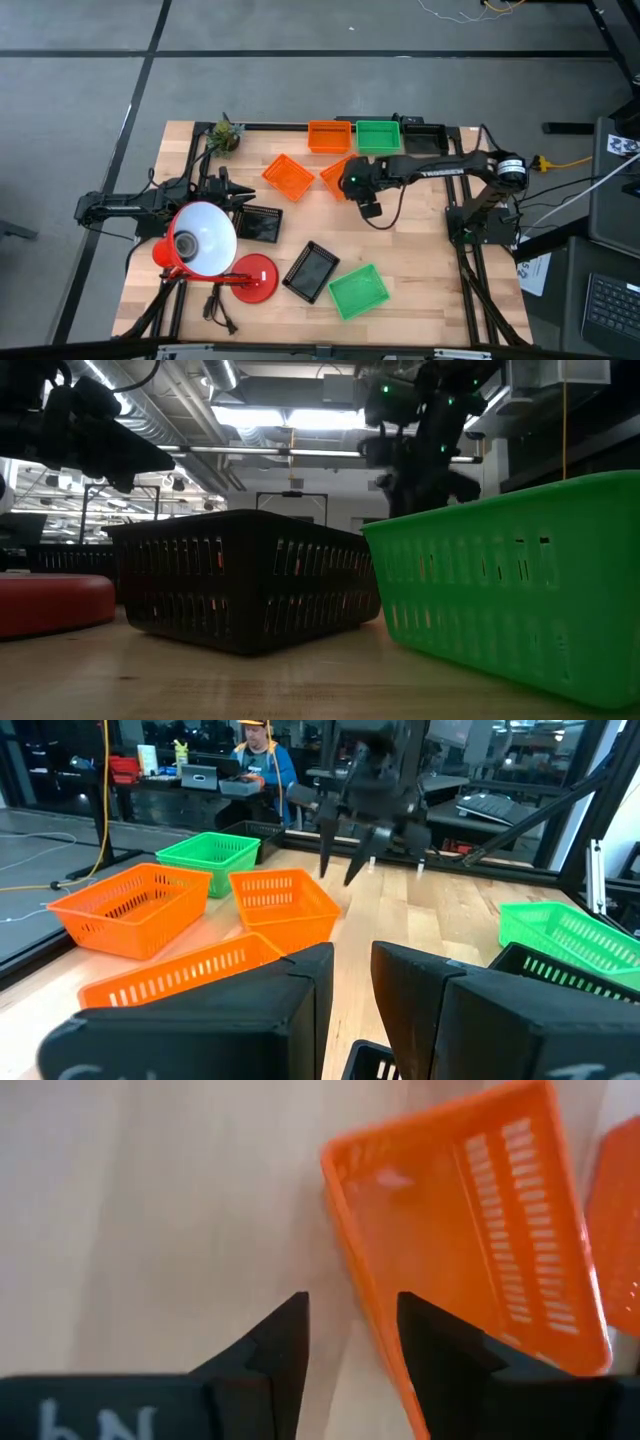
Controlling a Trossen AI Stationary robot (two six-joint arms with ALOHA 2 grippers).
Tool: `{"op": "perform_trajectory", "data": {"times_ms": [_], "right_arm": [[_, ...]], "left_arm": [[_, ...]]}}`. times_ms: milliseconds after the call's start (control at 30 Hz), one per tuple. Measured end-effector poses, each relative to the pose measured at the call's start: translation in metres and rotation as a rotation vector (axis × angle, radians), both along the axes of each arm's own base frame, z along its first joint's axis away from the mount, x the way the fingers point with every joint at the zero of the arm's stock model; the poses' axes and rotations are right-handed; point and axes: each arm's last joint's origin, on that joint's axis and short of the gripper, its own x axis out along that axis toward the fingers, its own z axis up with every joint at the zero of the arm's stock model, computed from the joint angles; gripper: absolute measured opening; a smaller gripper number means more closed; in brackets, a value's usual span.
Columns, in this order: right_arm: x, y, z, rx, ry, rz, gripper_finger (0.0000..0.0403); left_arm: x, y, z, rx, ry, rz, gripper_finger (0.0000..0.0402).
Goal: Stack baskets by color
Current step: Stack the bottom right orange bin on the top of the orange bin
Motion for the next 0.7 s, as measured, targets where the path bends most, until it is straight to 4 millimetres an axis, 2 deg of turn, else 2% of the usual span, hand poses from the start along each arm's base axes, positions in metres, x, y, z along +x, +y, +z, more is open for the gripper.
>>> {"op": "perform_trajectory", "data": {"times_ms": [100,233,467,567,667,700], "right_arm": [[0.0,-0.002,-0.013,-0.066,0.035,-0.029,0.0154],[0.001,-0.003,-0.027,-0.07,0.06,-0.026,0.0154],[0.009,-0.008,-0.047,-0.093,0.02,-0.05,0.015],[0.009,-0.008,-0.048,-0.091,0.013,-0.058,0.0112],[0.01,0.0,-0.044,-0.06,0.006,-0.106,0.0032],[0.013,0.005,-0.04,-0.053,0.002,-0.119,0.0017]], "left_arm": [[0.0,0.0,0.0,0.0,0.0,0.0,0.0064],[0.0,0.0,0.0,0.0,0.0,0.0,0.0064],[0.0,0.0,0.0,0.0,0.001,0.0,0.0064],[0.0,0.0,0.0,0.0,0.001,0.0,0.0064],[0.0,0.0,0.0,0.0,0.001,0.0,0.0064],[0.0,0.0,0.0,0.0,0.001,-0.001,0.0064]]}}
